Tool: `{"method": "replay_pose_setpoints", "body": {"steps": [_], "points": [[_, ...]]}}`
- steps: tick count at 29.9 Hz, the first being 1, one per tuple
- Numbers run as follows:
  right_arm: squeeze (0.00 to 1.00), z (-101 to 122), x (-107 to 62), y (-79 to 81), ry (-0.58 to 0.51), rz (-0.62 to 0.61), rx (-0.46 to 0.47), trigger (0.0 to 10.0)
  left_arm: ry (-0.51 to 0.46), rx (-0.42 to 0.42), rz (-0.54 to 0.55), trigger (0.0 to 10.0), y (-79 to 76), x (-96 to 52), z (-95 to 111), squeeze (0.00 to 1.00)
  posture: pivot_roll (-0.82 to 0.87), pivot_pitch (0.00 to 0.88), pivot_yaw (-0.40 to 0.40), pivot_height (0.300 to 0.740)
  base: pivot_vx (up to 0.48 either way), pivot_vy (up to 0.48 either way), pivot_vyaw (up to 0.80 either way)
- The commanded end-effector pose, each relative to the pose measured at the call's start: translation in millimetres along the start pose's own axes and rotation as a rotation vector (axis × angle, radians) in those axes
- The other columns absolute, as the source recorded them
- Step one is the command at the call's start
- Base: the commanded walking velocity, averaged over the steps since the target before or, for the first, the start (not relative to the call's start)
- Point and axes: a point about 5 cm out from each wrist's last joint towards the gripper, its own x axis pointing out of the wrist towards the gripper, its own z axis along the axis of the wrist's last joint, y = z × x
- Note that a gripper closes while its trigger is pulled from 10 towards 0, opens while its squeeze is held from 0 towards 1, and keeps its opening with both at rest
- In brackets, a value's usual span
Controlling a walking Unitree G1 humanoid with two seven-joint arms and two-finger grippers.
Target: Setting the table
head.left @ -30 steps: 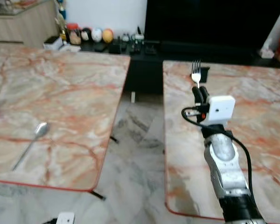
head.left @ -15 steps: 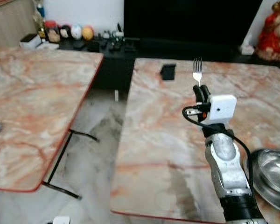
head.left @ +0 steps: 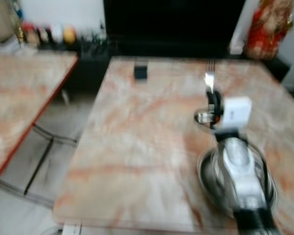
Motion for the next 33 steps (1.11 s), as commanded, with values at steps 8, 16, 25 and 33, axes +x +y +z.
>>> {"method": "replay_pose_setpoints", "body": {"steps": [8, 16, 25, 33], "points": [[0.00, 5.7, 2.9, 3.5, -0.017, 0.008, 0.006, 10.0, 0.009, -0.001, 0.028, 10.0, 15.0, -3.7, -2.9, 0.00, -0.08, 0.000, -0.005, 0.740, 0.000, 0.000, 0.00], [0.00, 5.5, 3.0, 0.3, -0.015, 0.000, -0.003, 10.0, 0.003, 0.010, 0.009, 10.0, 6.3, -1.2, -0.1, 0.00, -0.09, 0.000, -0.003, 0.740, 0.000, 0.000, 0.00], [0.00, 5.9, 5.3, -0.6, -0.011, -0.004, 0.009, 10.0, -0.013, 0.024, 0.000, 10.0, -3.2, 3.9, 11.4, 0.00, -0.09, 0.000, -0.010, 0.740, 0.000, 0.000, 0.00], [0.00, 3.1, 4.1, -4.2, 0.014, -0.019, 0.026, 10.0, -0.021, 0.021, -0.001, 10.0, -6.5, 6.4, 18.4, 0.00, -0.09, 0.000, -0.013, 0.740, 0.000, 0.000, -0.56]]}}
